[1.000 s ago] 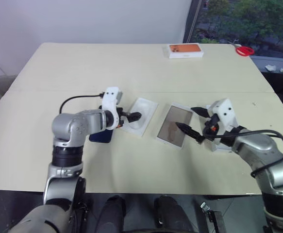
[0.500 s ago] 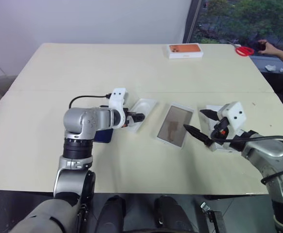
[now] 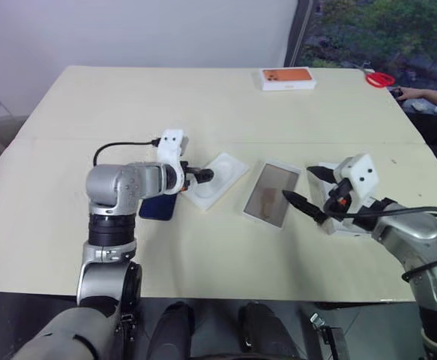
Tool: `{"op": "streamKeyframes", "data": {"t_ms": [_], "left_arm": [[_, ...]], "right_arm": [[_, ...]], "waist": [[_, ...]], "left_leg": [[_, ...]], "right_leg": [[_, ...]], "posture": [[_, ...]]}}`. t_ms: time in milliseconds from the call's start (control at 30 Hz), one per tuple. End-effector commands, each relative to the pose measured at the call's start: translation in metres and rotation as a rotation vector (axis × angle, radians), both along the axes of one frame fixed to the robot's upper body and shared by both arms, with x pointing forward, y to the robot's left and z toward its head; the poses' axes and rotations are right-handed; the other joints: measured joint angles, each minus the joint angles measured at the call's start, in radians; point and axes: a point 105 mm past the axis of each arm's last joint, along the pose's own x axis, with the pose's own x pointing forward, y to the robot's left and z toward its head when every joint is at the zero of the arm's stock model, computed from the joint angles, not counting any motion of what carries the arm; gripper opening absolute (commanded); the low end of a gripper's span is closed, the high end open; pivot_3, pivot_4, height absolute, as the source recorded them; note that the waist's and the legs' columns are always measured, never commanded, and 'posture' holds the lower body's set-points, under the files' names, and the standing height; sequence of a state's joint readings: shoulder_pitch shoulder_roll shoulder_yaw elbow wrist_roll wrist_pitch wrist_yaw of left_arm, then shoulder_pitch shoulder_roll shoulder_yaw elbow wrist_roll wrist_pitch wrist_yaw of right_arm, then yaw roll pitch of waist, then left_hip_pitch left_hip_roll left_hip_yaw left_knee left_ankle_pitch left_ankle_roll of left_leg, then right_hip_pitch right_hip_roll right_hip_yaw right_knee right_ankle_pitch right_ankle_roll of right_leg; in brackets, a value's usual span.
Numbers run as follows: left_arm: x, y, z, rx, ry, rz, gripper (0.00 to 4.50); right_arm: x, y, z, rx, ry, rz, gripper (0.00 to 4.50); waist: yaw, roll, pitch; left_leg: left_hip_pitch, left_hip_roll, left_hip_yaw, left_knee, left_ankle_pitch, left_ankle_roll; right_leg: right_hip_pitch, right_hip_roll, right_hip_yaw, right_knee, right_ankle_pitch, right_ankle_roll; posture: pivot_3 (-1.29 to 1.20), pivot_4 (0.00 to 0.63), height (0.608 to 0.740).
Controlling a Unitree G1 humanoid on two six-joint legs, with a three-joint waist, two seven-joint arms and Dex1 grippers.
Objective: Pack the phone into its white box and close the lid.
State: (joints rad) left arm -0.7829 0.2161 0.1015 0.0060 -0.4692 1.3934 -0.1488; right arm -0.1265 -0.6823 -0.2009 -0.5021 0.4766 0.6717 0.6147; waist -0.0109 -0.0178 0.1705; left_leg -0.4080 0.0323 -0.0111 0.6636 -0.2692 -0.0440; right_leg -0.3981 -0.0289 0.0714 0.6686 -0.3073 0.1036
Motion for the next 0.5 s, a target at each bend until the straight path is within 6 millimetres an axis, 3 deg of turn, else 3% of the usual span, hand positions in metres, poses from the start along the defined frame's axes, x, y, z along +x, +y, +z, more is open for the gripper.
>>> {"op": "streamKeyframes", "data": {"t_ms": [33, 233, 433, 500], "left_arm": [[0.004, -0.01, 0.0, 0.038, -0.017, -0.058, 4.5], [-0.001, -0.021, -0.011, 0.045, 0.043, -0.151, 4.5], [-0.015, -0.022, -0.005, -0.034, 0.102, -0.211, 4.5], [-0.018, -0.019, -0.004, -0.042, 0.115, -0.211, 3.98]], "right_arm": [[-0.001, 0.003, 0.008, 0.002, -0.036, 0.015, 4.46], [-0.005, 0.002, 0.009, 0.003, -0.038, 0.006, 4.46], [-0.008, 0.0, 0.009, 0.001, -0.034, -0.004, 4.46], [-0.008, 0.0, 0.009, 0.001, -0.033, -0.005, 4.5]], "waist": [[0.0, 0.0, 0.0], [0.0, 0.0, 0.0], [-0.001, 0.0, 0.0], [-0.002, 0.0, 0.0]], "left_leg": [[0.0, 0.0, 0.0, 0.0, 0.0, 0.0], [0.0, 0.0, 0.0, 0.0, 0.0, 0.0], [0.0, 0.0, 0.0, 0.0, 0.0, 0.0], [0.0, 0.0, 0.0, 0.0, 0.0, 0.0]], "right_leg": [[0.0, 0.0, 0.0, 0.0, 0.0, 0.0], [0.0, 0.0, 0.0, 0.0, 0.0, 0.0], [0.0, 0.0, 0.0, 0.0, 0.0, 0.0], [0.0, 0.0, 0.0, 0.0, 0.0, 0.0]], "posture": [[0.0, 0.15, 0.726], [0.0, 0.15, 0.726], [0.0, 0.15, 0.726], [0.0, 0.15, 0.726]]}}
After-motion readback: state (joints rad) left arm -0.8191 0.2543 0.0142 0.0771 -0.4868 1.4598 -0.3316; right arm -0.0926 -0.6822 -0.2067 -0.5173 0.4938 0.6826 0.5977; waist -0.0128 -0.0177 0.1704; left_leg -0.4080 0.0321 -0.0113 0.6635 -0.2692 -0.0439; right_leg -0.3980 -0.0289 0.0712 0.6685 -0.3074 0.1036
